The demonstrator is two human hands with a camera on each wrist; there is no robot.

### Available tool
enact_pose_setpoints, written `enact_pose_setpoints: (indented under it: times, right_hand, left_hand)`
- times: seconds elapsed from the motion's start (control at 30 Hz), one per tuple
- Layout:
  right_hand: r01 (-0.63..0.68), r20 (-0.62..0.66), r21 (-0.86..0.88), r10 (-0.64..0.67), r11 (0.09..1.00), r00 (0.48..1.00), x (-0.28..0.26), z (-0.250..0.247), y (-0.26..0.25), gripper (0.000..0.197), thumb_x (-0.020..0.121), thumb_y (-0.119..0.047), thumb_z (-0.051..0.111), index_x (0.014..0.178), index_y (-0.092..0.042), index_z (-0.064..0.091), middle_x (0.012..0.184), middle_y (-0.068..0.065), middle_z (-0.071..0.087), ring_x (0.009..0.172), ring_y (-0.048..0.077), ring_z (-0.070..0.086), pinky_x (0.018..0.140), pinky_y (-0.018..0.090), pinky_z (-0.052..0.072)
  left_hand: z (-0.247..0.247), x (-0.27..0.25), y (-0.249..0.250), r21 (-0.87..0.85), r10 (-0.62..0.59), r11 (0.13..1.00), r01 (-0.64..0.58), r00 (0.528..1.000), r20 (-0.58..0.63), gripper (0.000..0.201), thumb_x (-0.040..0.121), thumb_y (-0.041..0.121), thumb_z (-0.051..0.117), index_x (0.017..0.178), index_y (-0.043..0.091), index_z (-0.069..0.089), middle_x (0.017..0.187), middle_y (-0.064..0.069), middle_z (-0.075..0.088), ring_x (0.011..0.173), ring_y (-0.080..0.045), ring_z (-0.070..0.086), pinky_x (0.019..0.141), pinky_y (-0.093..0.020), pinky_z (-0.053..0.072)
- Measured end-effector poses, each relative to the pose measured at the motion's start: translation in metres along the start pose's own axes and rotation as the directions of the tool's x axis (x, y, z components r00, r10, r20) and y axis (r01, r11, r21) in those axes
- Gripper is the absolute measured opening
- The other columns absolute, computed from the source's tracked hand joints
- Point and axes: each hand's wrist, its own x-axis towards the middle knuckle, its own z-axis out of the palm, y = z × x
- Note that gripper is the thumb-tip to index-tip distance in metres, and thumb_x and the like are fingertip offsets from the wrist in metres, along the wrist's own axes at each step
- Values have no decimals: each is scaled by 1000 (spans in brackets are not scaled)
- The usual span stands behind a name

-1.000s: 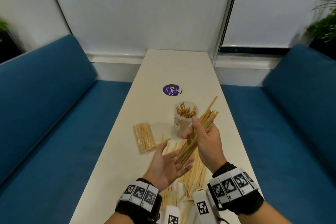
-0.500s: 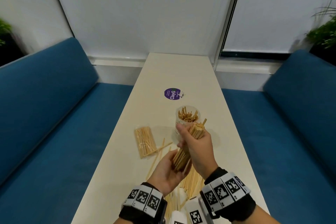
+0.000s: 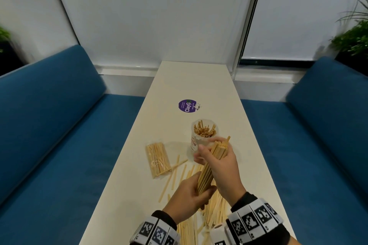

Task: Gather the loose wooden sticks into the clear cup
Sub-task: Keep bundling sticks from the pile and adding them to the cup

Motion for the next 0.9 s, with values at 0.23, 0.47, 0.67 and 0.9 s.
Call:
enact_pose_setpoints:
  times: [0.23,0.47,0.67,0.9]
  right_hand:
    - [489,138,-636,-536,596,833,13,-13,6,52,80,-28,69,127,-18,49,121,-10,49,112,-6,44,96,7,38]
    - [447,124,-634,-488,630,864,9,-12,7,29,82,-34,63,110,-25,56,100,-19,58,97,-10,54,81,14,50]
    - [-196,74,-437,253,878,965,17,-15,-2,31,78,-39,70,95,-19,55,79,-6,59,57,6,55,54,17,44]
    - [-179,220,-473,313,863,924,43,-13,6,23,83,-18,64,83,4,59,61,7,55,40,12,46,41,20,40]
  left_hand:
    - [5,0,1,54,-2,999,5,998,-68,12,92,25,56,102,20,54,62,8,54,47,-1,49,51,-19,43]
    - [4,0,0,70,-39,997,45,996,-86,10,91,29,57,99,23,55,62,6,57,51,-6,55,58,-22,50]
    - [-1,4,-5,103,-33,994,46,991,-127,10,91,29,55,100,23,57,61,8,54,48,-3,48,52,-18,44]
    - [-18,8,-17,184,-177,962,202,974,-140,20,82,44,64,96,35,51,83,7,63,66,-3,56,62,-16,45]
